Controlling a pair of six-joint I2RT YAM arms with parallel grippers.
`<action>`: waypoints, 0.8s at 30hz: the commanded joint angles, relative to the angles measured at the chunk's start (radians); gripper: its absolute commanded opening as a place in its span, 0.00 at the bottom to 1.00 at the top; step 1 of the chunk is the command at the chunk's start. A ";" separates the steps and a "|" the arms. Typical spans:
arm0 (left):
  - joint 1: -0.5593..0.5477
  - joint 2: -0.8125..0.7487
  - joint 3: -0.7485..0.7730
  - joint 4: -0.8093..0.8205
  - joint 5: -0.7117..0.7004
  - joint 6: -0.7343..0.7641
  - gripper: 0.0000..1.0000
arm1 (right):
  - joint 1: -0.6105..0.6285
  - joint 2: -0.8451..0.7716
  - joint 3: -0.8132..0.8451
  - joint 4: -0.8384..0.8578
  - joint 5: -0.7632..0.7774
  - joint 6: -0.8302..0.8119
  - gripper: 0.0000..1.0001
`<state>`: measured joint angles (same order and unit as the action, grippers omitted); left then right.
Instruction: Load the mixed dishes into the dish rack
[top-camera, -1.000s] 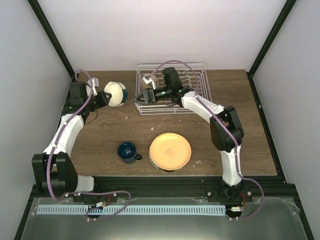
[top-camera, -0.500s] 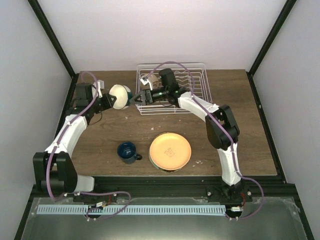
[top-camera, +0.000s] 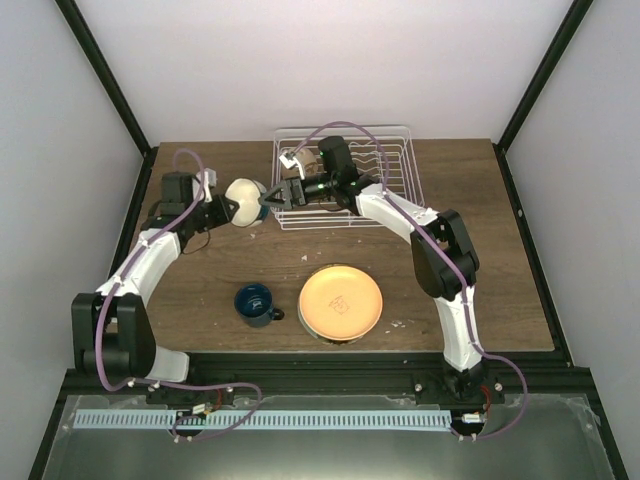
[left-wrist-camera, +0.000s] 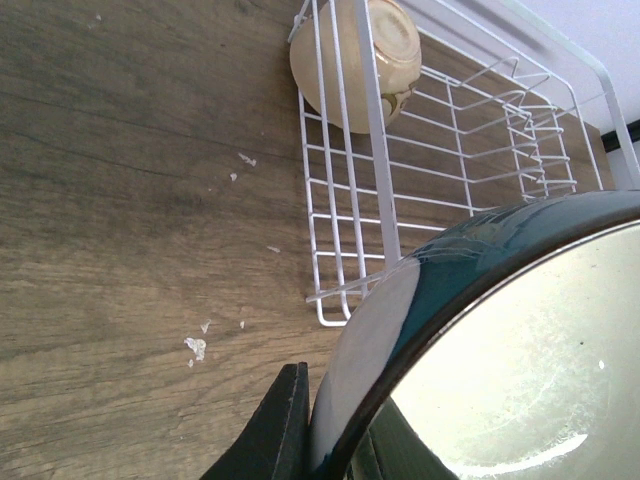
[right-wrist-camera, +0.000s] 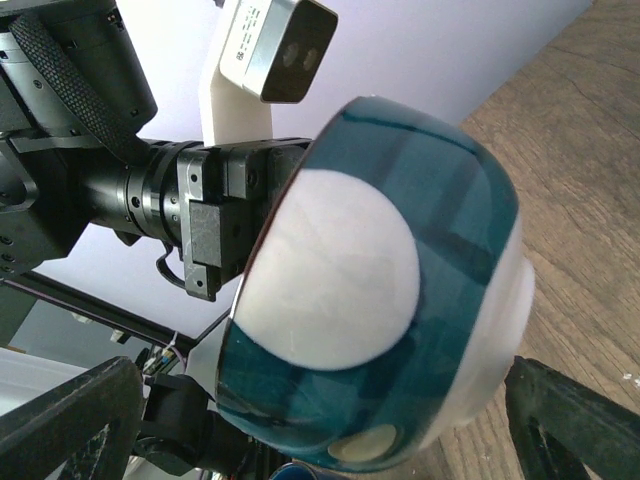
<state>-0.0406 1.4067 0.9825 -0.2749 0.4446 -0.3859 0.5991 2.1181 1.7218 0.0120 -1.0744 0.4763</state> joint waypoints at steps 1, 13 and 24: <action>-0.026 -0.003 0.010 0.077 0.014 -0.011 0.00 | 0.010 0.016 0.032 0.039 -0.036 0.008 1.00; -0.093 0.012 0.052 0.065 -0.019 -0.023 0.00 | 0.018 0.062 0.064 -0.032 -0.003 -0.048 1.00; -0.093 0.005 0.071 0.031 -0.048 -0.003 0.00 | 0.018 0.051 0.055 -0.068 0.027 -0.099 1.00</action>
<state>-0.1345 1.4242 1.0023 -0.2977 0.3767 -0.3847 0.6094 2.1792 1.7462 -0.0223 -1.0698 0.4221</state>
